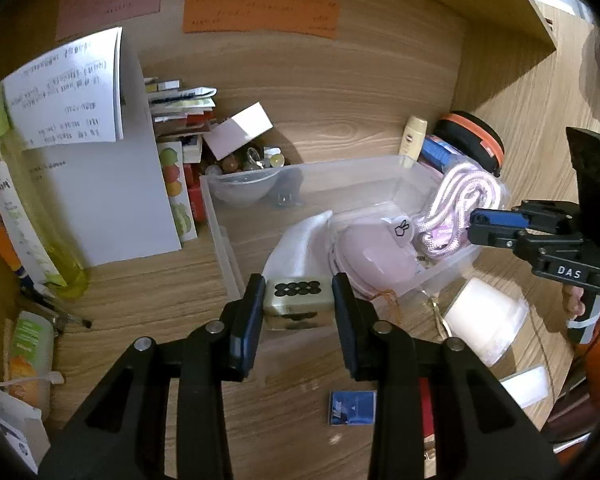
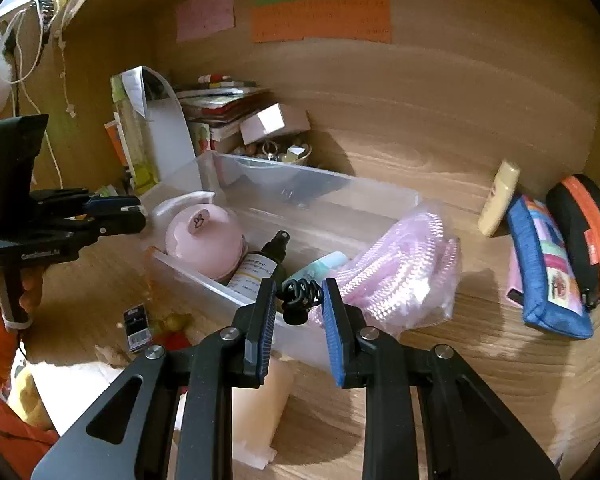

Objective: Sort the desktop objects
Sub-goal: 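Carry the domino tile and black spring over the clear box, then lower the tile and spring into the box and open both grippers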

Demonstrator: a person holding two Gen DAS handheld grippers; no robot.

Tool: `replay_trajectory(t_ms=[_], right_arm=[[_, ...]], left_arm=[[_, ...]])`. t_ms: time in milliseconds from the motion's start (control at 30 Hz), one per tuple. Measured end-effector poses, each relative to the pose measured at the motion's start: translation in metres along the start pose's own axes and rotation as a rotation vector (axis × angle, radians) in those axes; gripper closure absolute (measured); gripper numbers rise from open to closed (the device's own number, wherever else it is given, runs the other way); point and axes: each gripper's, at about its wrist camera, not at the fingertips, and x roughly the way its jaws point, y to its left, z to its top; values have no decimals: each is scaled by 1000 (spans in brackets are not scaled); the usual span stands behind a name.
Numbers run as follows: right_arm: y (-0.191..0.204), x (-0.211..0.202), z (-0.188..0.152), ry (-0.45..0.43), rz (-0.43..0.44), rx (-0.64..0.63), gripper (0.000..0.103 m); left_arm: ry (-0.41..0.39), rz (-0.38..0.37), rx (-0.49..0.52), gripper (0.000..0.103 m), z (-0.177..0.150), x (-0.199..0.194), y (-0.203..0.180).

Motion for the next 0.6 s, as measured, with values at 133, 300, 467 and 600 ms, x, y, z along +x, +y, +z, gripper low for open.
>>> replay_trajectory(t_ms=[133,300,467,600], right_arm=[[0,9,2,11,0,9,82],[2,14,3,5,-10,15,82],[6,15,4,-2,-47,-4,81],[7,14,5,-1,-74,-3,78]], left_arm=[[-14,4,28,69,-2,3,-4],[-35,-1,32,68,-3,2,-3],[-49,5,42,67,-4,0,-5],[-51,-9,39,58,-3,-2,-6]])
